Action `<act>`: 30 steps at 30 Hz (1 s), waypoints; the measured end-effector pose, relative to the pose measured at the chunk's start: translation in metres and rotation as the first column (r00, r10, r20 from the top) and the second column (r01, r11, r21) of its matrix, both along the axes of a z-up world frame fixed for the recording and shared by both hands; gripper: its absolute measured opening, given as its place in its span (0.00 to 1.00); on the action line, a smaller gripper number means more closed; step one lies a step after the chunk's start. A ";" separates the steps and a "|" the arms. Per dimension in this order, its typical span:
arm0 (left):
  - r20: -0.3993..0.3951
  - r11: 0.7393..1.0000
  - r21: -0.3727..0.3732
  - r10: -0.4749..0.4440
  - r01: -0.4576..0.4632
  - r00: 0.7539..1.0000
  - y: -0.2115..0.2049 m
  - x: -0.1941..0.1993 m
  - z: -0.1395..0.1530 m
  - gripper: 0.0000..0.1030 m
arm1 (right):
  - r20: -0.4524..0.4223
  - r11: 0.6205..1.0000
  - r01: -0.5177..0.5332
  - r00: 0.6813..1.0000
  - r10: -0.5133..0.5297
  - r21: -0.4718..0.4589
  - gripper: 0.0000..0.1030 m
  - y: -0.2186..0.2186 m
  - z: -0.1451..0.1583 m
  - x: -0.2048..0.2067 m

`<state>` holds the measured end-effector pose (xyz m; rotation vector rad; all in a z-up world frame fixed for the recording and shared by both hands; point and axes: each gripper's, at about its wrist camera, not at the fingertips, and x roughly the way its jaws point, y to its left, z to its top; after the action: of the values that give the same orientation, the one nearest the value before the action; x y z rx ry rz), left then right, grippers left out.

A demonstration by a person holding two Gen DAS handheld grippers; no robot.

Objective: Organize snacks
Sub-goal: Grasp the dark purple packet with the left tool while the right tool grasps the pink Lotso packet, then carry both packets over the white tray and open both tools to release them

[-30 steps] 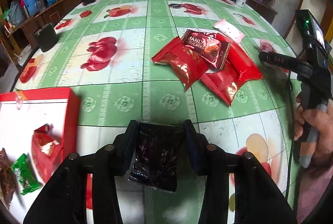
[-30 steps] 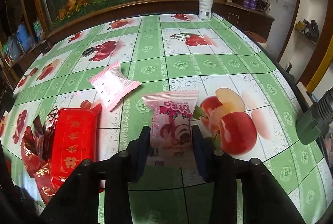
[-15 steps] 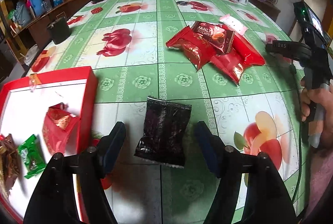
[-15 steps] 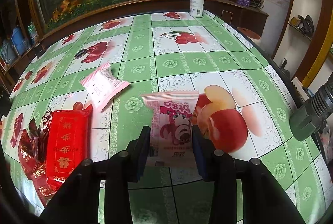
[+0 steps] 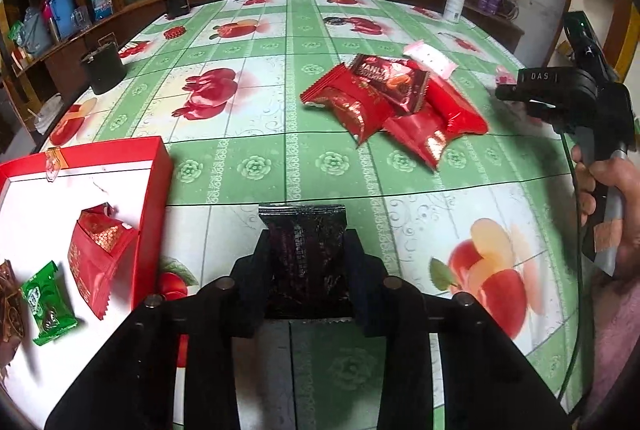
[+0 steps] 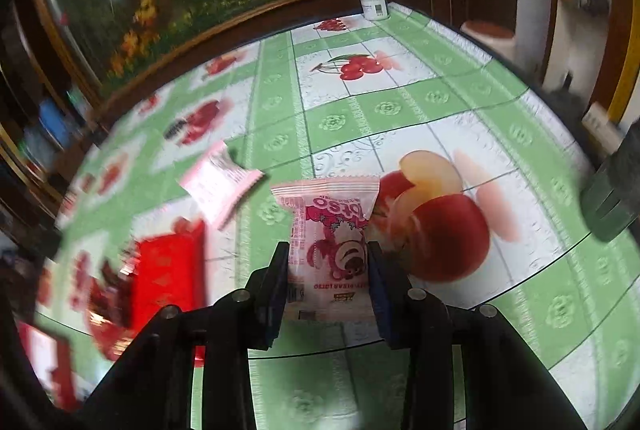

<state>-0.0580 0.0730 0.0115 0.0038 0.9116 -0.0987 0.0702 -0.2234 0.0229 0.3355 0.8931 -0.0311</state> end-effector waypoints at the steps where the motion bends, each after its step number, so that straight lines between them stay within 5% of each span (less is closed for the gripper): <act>1: 0.002 1.000 -0.010 -0.003 0.003 1.000 0.000 -0.001 0.001 0.29 | 0.011 0.999 -0.008 1.000 0.008 0.049 0.37 -0.004 0.002 -0.001; 6: 0.023 0.998 -0.060 -0.026 0.027 0.999 -0.005 -0.008 0.015 0.29 | 0.051 0.962 -0.072 0.997 0.060 0.264 0.37 -0.013 0.005 -0.003; 13: 0.097 0.993 -0.092 -0.061 0.070 0.993 -0.016 -0.025 0.045 0.29 | 0.102 0.808 -0.191 0.982 0.162 0.557 0.36 -0.017 -0.001 0.001; 20: 0.180 0.996 -0.075 -0.042 0.057 0.983 -0.008 -0.045 0.073 0.29 | 0.197 0.657 -0.308 0.951 0.239 0.688 0.36 -0.008 0.002 0.002; 24: 0.229 0.999 -0.043 -0.010 0.021 0.973 0.006 -0.058 0.083 0.29 | 0.272 0.702 -0.376 0.926 0.261 0.605 0.36 0.005 0.020 -0.006; 30: 0.260 0.997 -0.026 0.081 -0.077 0.962 0.046 -0.075 0.089 0.29 | 0.334 0.833 -0.473 0.864 0.375 0.287 0.36 0.061 0.045 -0.035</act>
<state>-0.1332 0.1187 0.1002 -0.0334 0.6466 -0.0301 0.0347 -0.1628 0.0681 0.4624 0.6852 0.5947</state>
